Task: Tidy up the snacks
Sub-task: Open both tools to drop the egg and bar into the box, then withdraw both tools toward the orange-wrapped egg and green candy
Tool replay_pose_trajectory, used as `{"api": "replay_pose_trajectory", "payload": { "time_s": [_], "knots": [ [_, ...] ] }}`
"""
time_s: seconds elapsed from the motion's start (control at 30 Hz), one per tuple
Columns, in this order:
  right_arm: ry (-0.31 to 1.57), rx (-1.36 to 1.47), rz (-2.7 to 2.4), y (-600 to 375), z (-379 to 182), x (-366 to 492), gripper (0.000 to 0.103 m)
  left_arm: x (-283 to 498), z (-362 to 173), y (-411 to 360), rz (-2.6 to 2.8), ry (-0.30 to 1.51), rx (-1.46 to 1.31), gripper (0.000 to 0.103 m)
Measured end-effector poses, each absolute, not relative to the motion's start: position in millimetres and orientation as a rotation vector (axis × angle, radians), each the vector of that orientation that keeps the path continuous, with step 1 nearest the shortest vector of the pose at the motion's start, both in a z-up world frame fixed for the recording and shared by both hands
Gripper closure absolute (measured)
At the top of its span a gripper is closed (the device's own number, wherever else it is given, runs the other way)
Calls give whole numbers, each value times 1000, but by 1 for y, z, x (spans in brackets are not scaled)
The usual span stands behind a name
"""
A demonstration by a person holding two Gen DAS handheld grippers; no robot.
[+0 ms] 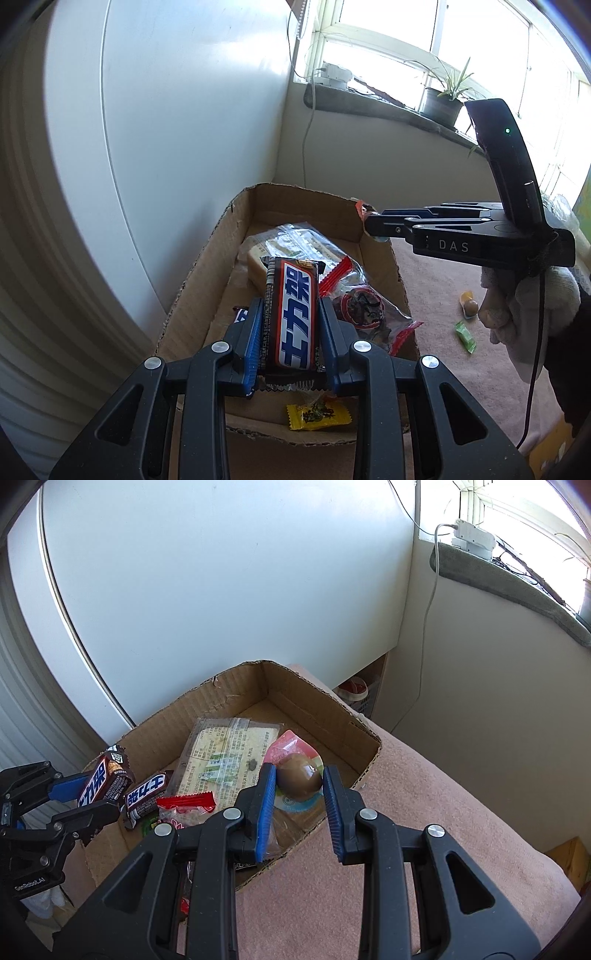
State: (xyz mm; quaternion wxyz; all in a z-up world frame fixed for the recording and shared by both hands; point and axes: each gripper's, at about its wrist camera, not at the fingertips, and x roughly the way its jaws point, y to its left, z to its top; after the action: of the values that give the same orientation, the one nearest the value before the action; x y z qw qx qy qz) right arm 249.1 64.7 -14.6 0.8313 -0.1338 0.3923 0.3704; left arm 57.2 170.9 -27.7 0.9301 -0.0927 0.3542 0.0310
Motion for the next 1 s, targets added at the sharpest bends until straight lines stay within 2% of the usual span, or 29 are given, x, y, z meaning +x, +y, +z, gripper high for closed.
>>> {"api": "replay_pose_trajectory", "payload": {
  "time_s": [0.17,0.2,0.27,0.3,0.33,0.47,0.53,1.0],
  "knots": [
    [830,-293,791,71,-16,249,74,57,-27,172,69,725,-192,76],
    [827,-293,793,72,-16,248,71,57,-27,173,75,722,-192,75],
    [811,-295,780,72,-13,247,55,55,-25,172,79,716,-188,68],
    [803,-290,781,71,-11,247,45,53,-24,172,88,709,-184,61],
    [796,-280,783,70,-9,247,42,52,-23,171,95,704,-181,57],
    [787,-252,781,63,-1,245,41,47,-19,169,103,690,-182,57],
    [780,-244,777,56,3,243,37,45,-16,167,103,680,-182,57],
    [772,-228,699,-26,14,229,37,41,-4,115,-6,648,-169,57]
  ]
}}
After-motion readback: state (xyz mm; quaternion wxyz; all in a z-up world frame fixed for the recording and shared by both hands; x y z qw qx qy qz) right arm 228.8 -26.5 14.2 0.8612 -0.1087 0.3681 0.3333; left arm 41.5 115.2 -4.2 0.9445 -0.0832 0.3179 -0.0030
